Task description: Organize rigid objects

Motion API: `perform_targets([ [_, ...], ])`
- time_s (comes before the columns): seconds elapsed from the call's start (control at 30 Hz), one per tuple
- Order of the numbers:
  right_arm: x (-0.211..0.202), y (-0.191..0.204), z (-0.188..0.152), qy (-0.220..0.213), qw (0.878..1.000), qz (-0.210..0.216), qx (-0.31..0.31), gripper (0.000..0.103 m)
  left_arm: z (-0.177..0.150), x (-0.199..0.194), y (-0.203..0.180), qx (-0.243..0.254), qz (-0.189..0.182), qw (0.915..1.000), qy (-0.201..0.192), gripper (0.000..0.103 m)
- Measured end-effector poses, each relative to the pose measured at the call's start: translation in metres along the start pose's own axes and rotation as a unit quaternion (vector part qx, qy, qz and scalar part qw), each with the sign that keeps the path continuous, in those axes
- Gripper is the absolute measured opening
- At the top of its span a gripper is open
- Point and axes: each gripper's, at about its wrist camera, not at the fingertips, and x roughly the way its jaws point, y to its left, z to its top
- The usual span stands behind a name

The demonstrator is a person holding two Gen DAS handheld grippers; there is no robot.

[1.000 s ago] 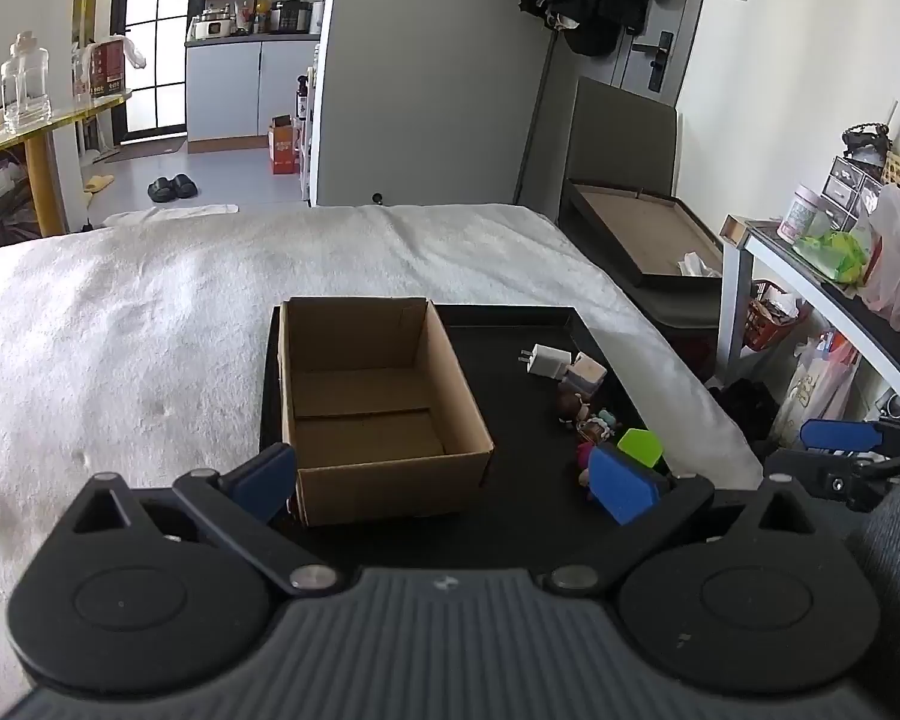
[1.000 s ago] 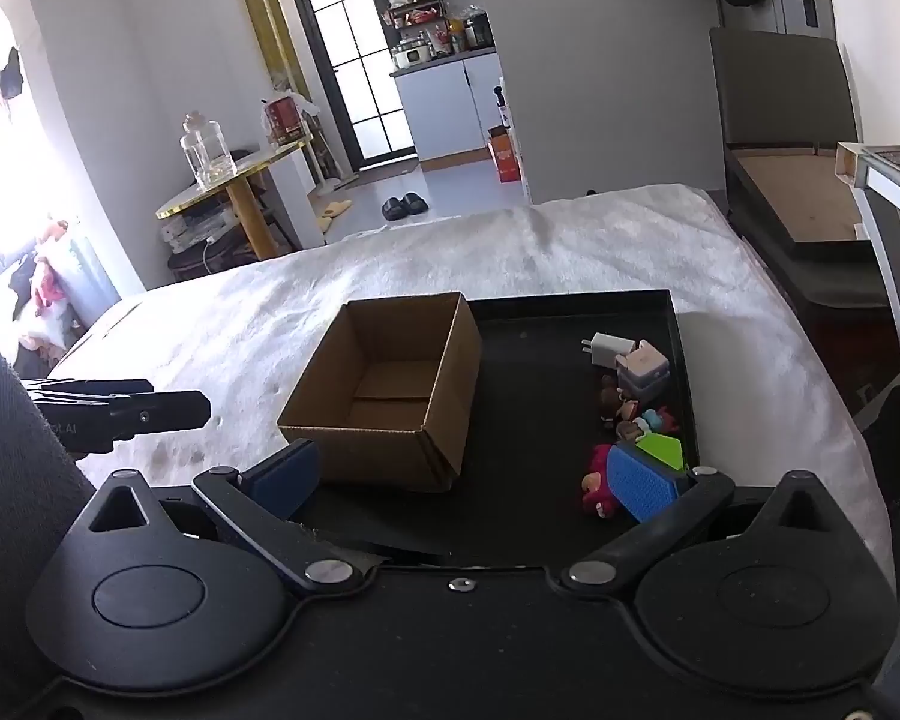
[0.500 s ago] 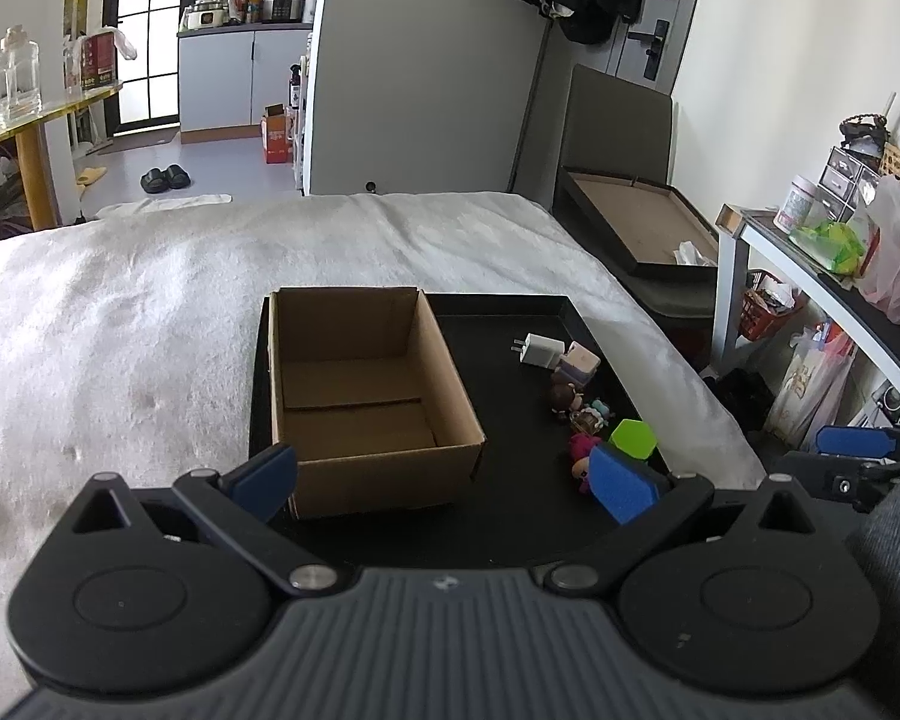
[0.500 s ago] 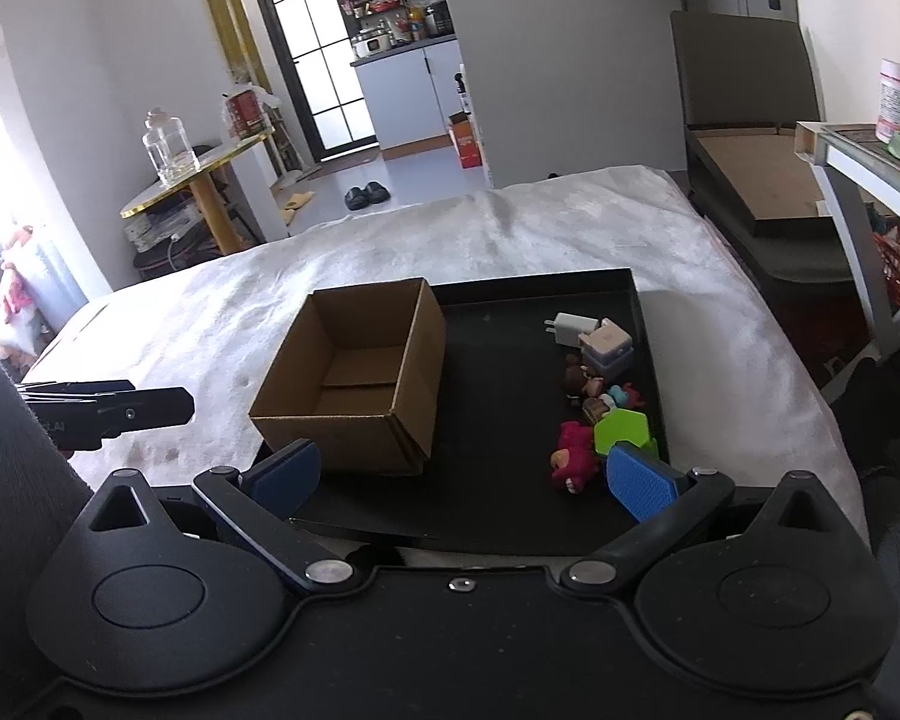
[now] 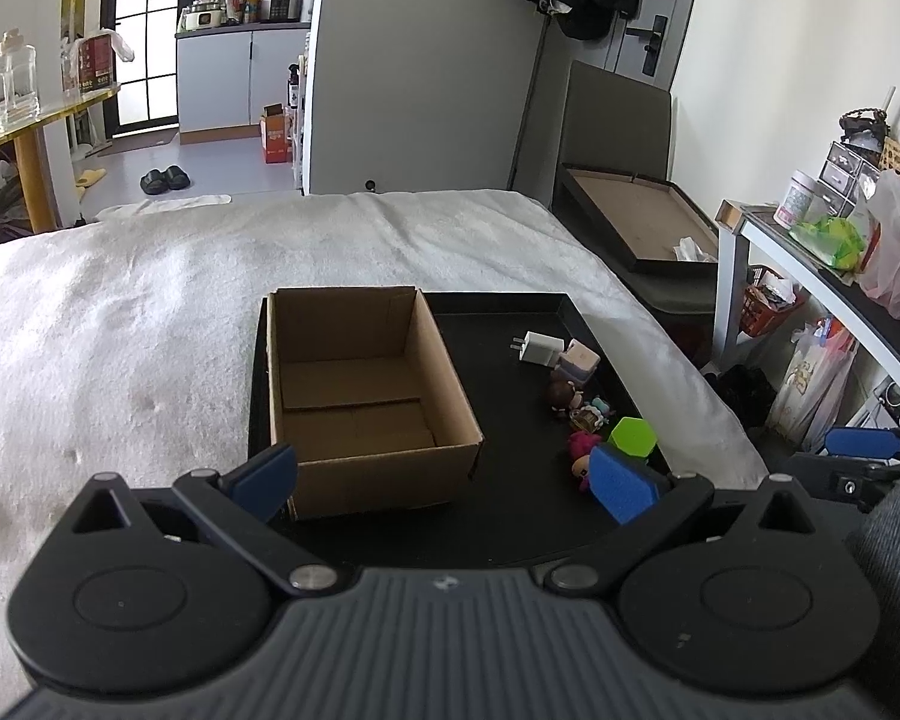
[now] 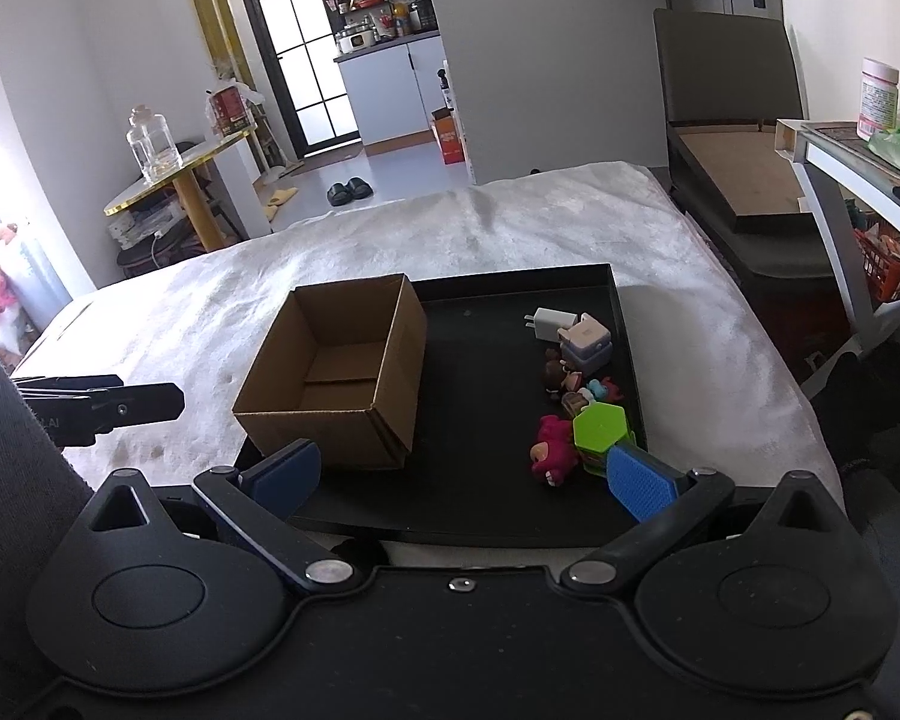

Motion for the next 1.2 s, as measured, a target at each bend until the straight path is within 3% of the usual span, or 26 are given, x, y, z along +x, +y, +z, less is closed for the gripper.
perform_targets([
  [1.2,-0.0038,0.0042,0.0045,-0.011,1.000,0.002,-0.010,0.103,0.0009,-0.0055,-0.0005,-0.002,0.014,0.9998,-0.016,0.103],
])
